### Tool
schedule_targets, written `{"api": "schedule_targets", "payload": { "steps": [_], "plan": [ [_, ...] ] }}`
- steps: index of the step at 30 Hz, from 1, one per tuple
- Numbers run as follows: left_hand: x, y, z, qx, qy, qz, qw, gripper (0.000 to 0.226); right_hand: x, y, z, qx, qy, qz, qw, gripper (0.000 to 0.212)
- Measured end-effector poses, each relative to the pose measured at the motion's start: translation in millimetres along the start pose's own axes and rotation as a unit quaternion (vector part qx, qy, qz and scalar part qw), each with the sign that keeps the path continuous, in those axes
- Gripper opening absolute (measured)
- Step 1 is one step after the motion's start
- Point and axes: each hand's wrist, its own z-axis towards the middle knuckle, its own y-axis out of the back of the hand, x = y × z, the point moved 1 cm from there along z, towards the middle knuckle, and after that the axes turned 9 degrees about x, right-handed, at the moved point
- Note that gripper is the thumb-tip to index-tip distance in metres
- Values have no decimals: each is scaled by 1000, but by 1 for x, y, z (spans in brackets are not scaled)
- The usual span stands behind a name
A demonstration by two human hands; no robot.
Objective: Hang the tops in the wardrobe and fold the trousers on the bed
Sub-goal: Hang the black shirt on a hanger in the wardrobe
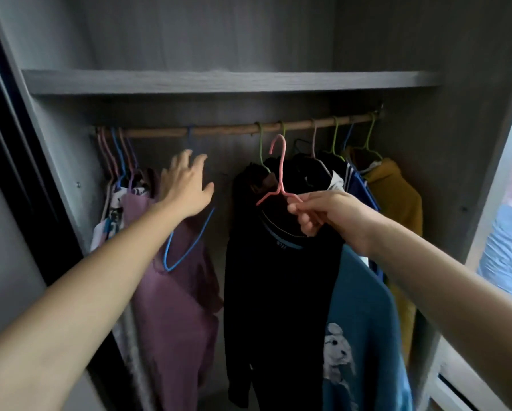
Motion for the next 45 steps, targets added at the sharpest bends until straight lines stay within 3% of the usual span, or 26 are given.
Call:
{"api": "schedule_targets", "payload": {
  "steps": [5, 9, 17, 21, 27, 31, 34, 37, 41, 45],
  "plan": [
    [34, 9, 47, 7, 40, 93, 995, 86, 10, -21, 69, -27, 81, -81, 993, 17],
    [58, 2, 73, 41, 59, 63, 995, 86, 14, -29, 134, -83, 109, -128, 982, 16],
    [66, -28, 71, -35, 46, 44, 997, 86, -4, -29, 224, -104, 92, -153, 978, 9],
    [65, -30, 70, -44, 41, 36, 998, 83, -49, -27, 232, -102, 59, -210, 971, 29],
    [63, -23, 71, 0, 66, 31, 997, 86, -73, -28, 213, -173, 122, -351, 912, 25],
    [58, -9, 73, 56, 90, 14, 994, 81, -85, -30, 175, -167, 145, -469, 855, 36],
    [48, 2, 62, 72, 96, -31, 992, 74, -97, -30, 143, -150, 101, -498, 848, 53],
    [26, -9, 22, -10, 77, -95, 992, 63, -110, -22, 111, -146, 73, -488, 858, 59],
    [-14, -53, -66, -96, -33, -175, 979, 56, -134, -16, 65, -210, 94, -463, 856, 50],
    [-43, -104, -162, -29, -48, -198, 979, 58, -181, -15, 11, -226, 101, -509, 824, 45]
  ]
}}
